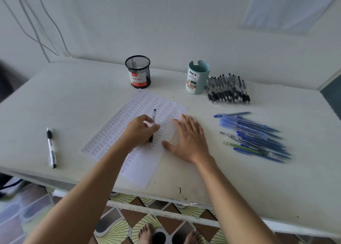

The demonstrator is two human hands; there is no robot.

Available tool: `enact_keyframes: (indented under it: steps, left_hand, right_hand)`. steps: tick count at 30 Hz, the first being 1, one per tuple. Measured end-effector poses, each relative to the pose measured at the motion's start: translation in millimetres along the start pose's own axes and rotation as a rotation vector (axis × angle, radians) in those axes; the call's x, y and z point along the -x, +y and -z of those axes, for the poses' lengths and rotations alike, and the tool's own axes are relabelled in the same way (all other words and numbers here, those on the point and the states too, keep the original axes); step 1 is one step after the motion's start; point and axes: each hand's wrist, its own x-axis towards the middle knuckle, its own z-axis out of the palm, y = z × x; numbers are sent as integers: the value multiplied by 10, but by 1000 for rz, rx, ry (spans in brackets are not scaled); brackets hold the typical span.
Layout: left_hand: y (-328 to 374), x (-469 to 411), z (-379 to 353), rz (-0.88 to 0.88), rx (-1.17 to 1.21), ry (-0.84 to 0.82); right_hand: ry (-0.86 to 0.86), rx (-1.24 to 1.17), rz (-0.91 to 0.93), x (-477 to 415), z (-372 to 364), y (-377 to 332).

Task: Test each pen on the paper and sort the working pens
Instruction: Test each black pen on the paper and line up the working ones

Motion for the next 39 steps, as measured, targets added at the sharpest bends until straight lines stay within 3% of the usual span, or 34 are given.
enact_keyframes:
  steps: [4,7,13,20,26,34,37,39]
  left_hand:
    - [54,-25,-89,5,-226,22]
    - [89,-26,-88,-1,-267,34]
    - [-34,-207,78,-236,-418,420]
    - [-345,-376,18,-287,-651,223]
    - [-345,-382,24,-291,-662,242]
    - [-314,-344,3,-288,-681,271]
    - [-316,-346,1,-288,-690,275]
    - [-310,-340,0,-290,-695,278]
  right_hand:
    - [-13,-90,-22,-26,21,14]
    - [-17,-211,-62,-50,56,10]
    - [50,-335,-187,-151,62,-95]
    - [227,-260,-260,-234,-50,-314]
    - [308,-322,-285,-251,-40,-267]
    - [717,-734,-339,-255,238,71]
    - [841,-752,-386,-383,440,321]
    - [831,-749,-447,-503,545,515]
